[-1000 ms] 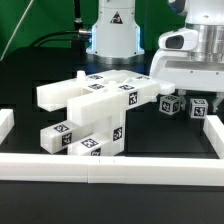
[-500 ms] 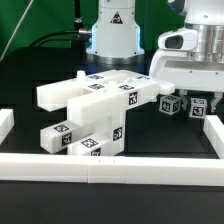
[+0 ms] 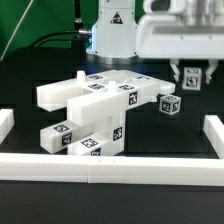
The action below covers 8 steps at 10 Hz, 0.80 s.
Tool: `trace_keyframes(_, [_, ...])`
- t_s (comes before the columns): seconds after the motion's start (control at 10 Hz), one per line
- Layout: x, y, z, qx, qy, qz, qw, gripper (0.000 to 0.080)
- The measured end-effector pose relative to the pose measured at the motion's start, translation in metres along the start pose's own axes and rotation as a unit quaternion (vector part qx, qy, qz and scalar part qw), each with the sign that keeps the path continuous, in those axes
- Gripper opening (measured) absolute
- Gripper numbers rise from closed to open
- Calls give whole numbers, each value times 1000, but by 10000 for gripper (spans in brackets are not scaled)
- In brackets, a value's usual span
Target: Assemble chair
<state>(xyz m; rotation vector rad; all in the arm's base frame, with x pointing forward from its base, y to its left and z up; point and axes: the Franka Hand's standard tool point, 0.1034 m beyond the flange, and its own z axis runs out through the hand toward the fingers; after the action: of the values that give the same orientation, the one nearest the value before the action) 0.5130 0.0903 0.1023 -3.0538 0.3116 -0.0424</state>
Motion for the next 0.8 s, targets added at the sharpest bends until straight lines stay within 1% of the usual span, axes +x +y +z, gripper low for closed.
trace_keyframes(0.1, [21, 13, -15, 4, -6, 0, 1000, 285])
trace_keyframes(0.2, [44, 22, -26, 7, -5, 6, 1000, 285])
trace_keyframes(0.3, [54, 22, -25, 5, -2, 6, 1000, 285])
trace_keyframes(0.6, [56, 24, -23, 3, 5, -2, 1000, 285])
trace_keyframes(0.7, [62, 31, -23, -4, 26, -24, 999, 285])
trace_keyframes(0.8, [68, 41, -30, -4, 20, -37, 999, 285])
